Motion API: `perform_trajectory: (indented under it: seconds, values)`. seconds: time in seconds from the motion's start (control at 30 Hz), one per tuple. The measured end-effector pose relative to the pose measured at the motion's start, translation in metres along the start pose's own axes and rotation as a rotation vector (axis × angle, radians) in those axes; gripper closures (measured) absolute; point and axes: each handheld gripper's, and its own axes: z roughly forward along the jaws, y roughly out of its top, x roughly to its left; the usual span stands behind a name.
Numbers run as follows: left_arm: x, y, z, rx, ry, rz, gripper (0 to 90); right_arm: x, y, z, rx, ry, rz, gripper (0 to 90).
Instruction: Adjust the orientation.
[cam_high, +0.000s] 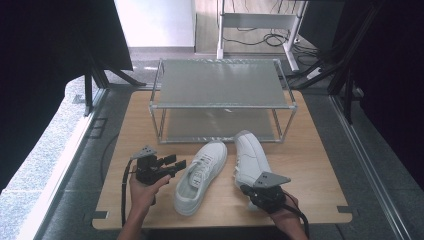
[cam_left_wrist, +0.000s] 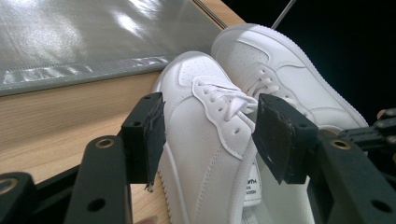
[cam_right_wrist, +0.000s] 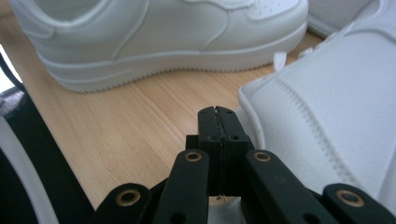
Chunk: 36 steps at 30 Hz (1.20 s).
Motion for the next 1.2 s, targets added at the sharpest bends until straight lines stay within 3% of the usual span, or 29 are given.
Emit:
perform_trajectory:
  seconds: [0.13,0.17,0.2,0.3,0.57,0.77,0.83,0.97,1.03,1.1,1.13,1.2]
  values:
    - [0.003,0.0,-0.002,-0.001,0.006,-0.012,42.8,-0.001,-0.007,0.002,0.008,-0.028,-0.001,90.0]
    - [0.004,-0.001,-0.002,-0.001,0.006,-0.022,42.7,-0.005,-0.011,-0.003,-0.033,0.003,0.041,90.0]
    - [0.004,-0.001,-0.001,-0.001,-0.001,-0.034,42.7,-0.007,-0.012,-0.006,-0.042,0.012,0.049,90.0]
    - [0.004,-0.002,-0.001,0.005,-0.008,-0.037,42.3,-0.011,-0.015,-0.015,-0.076,-0.021,0.057,90.0]
    - [0.003,-0.002,0.001,0.011,-0.006,-0.038,42.3,-0.026,-0.02,-0.033,-0.14,-0.035,0.107,90.0]
    - [0.004,-0.002,0.0,0.007,0.0,-0.041,42.3,-0.044,-0.027,-0.052,-0.183,-0.088,0.155,90.0]
    - [0.004,-0.003,0.001,0.008,-0.001,-0.04,42.3,-0.059,-0.033,-0.061,-0.19,-0.136,0.197,90.0]
    - [0.003,-0.003,0.004,0.016,-0.004,-0.037,42.3,-0.079,-0.044,-0.068,-0.198,-0.169,0.257,90.0]
    - [0.002,-0.004,0.005,0.024,-0.002,-0.036,42.3,-0.096,-0.056,-0.071,-0.171,-0.228,0.307,90.0]
    - [0.002,-0.004,0.006,0.024,-0.001,-0.035,42.4,-0.101,-0.06,-0.072,-0.171,-0.225,0.327,90.0]
    - [0.003,-0.004,0.005,0.024,-0.002,-0.035,42.4,-0.107,-0.064,-0.075,-0.187,-0.194,0.358,90.0]
    - [0.003,-0.004,0.005,0.025,-0.002,-0.035,42.5,-0.106,-0.063,-0.075,-0.188,-0.197,0.352,89.8]
